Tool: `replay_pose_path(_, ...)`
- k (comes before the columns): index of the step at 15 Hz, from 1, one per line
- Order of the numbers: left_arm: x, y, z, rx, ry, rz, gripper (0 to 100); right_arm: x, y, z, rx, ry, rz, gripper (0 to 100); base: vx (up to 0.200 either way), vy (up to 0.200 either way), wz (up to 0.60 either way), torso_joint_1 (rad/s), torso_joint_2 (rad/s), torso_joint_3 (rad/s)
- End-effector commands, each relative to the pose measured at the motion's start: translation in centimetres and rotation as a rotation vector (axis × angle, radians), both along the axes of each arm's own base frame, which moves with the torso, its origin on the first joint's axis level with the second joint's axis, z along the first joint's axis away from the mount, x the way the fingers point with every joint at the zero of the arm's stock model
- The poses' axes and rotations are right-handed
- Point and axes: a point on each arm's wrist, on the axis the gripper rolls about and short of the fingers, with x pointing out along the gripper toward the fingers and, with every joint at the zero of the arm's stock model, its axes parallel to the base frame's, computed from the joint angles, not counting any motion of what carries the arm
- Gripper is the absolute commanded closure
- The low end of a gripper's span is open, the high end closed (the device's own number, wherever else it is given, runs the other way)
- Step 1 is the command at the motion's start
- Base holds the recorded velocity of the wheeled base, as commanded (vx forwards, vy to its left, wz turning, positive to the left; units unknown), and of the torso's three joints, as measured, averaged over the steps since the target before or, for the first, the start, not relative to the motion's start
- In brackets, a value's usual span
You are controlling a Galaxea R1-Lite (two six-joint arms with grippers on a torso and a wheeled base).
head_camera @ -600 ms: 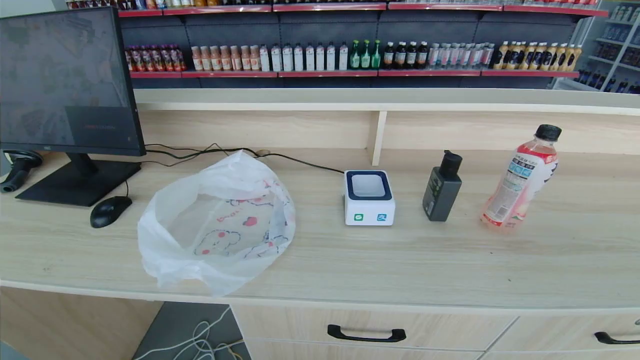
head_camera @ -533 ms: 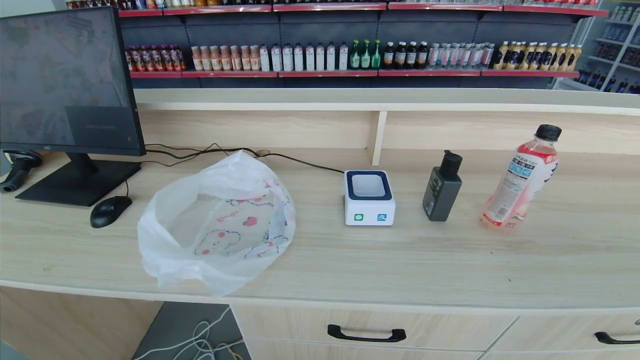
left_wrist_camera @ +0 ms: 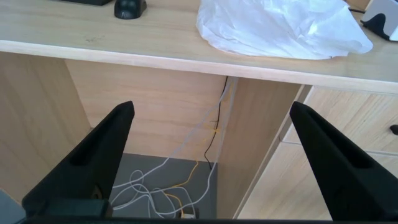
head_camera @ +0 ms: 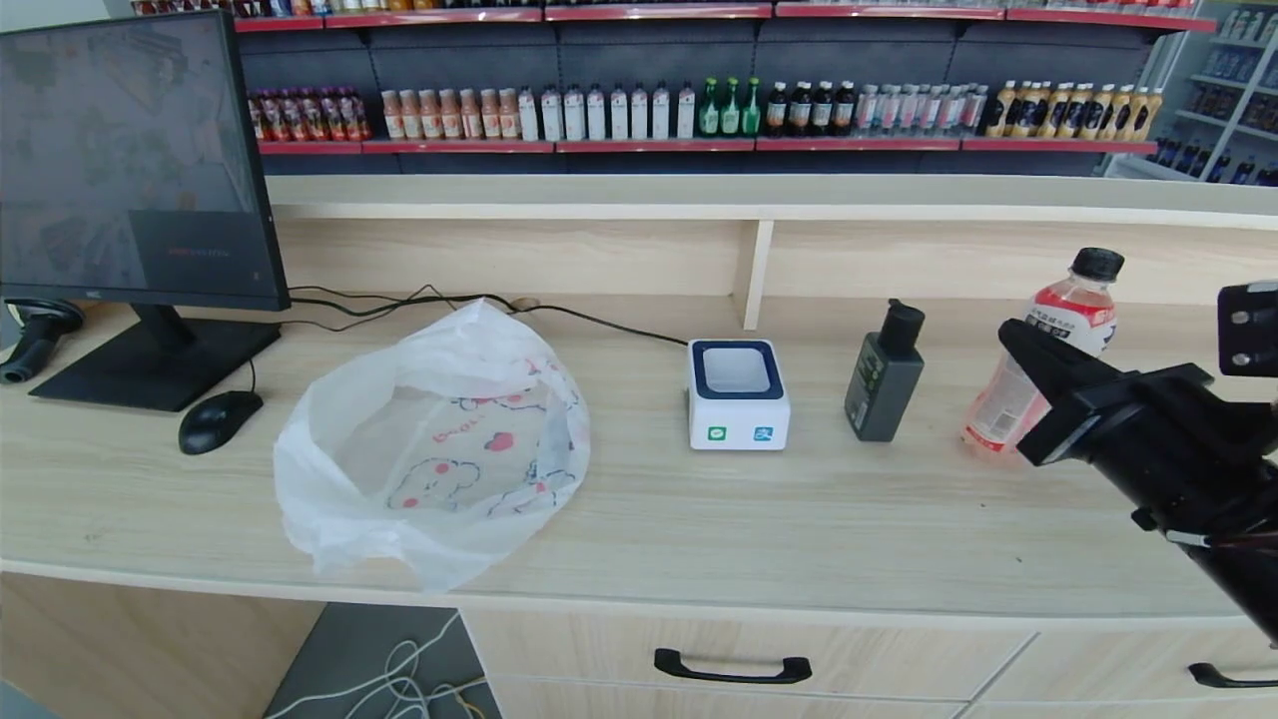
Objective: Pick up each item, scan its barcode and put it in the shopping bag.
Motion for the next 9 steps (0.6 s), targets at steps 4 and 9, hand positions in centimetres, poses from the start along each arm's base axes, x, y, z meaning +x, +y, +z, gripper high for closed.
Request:
replay_pose_path(4,0.0,0.0,0.0,0.000,-0.001,0.000,0,5.1,3.5,-3.0,-0.003,0.104,0.033,100,0.000,0.000,0.00,0.000,0.00,0.000)
replay_pose_path(9,0.0,0.0,0.0,0.000,-0.001,0.000,0,5.0,4.3,-2.7,0.042,0.091,0.064,0,0.000,0.000,0.00,0.000,0.00,0.000)
